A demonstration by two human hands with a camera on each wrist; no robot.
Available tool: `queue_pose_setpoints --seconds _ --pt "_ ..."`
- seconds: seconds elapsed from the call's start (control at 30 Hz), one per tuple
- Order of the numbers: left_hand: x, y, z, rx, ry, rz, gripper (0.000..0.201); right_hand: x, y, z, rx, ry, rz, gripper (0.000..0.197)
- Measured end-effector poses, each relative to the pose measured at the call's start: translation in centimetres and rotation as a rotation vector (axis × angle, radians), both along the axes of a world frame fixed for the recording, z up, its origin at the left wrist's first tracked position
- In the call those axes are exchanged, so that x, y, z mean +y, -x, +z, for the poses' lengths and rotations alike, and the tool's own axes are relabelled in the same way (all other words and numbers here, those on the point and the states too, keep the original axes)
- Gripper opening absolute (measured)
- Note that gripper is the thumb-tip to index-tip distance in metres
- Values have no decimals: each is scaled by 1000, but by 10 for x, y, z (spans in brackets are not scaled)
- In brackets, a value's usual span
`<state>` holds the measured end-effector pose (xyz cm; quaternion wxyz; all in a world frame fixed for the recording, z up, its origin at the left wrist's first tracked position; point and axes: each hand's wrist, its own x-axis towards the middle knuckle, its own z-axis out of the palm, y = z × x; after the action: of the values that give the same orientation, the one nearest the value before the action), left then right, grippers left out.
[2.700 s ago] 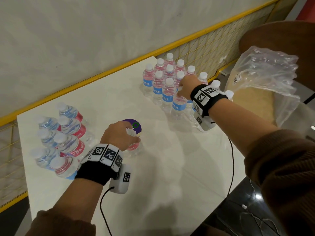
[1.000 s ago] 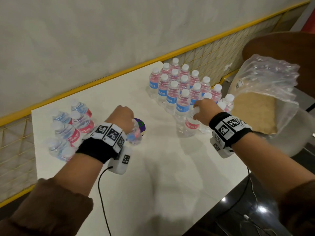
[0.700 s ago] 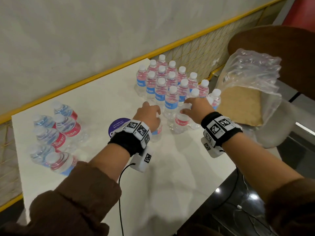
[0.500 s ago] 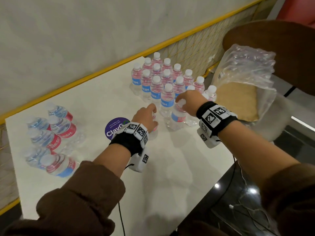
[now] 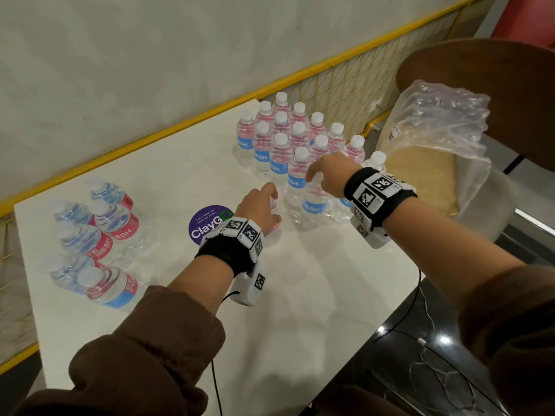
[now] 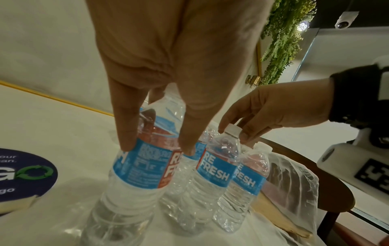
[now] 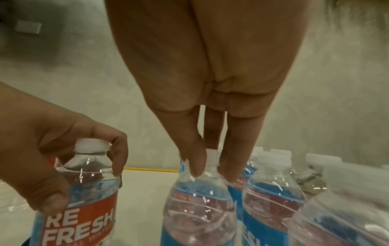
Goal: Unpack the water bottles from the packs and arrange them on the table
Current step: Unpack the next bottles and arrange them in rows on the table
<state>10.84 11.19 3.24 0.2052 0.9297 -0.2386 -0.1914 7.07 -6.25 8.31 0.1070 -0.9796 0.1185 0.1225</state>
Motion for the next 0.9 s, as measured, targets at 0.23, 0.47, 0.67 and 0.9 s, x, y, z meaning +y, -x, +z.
queue_pose_setpoints --seconds 0.23,0.47,0.67,0.9 --pt "0 1 -1 -14 12 -2 42 -5 -7 -8 39 79 -75 43" --pt "0 1 -1 -14 13 -1 42 -9 -16 -11 39 121 -113 38" --pt "-1 0 -1 -12 15 2 41 -14 -26 -13 34 144 -102 35" --pt "0 0 0 -13 27 -12 41 -9 -20 -11 -11 130 -146 39"
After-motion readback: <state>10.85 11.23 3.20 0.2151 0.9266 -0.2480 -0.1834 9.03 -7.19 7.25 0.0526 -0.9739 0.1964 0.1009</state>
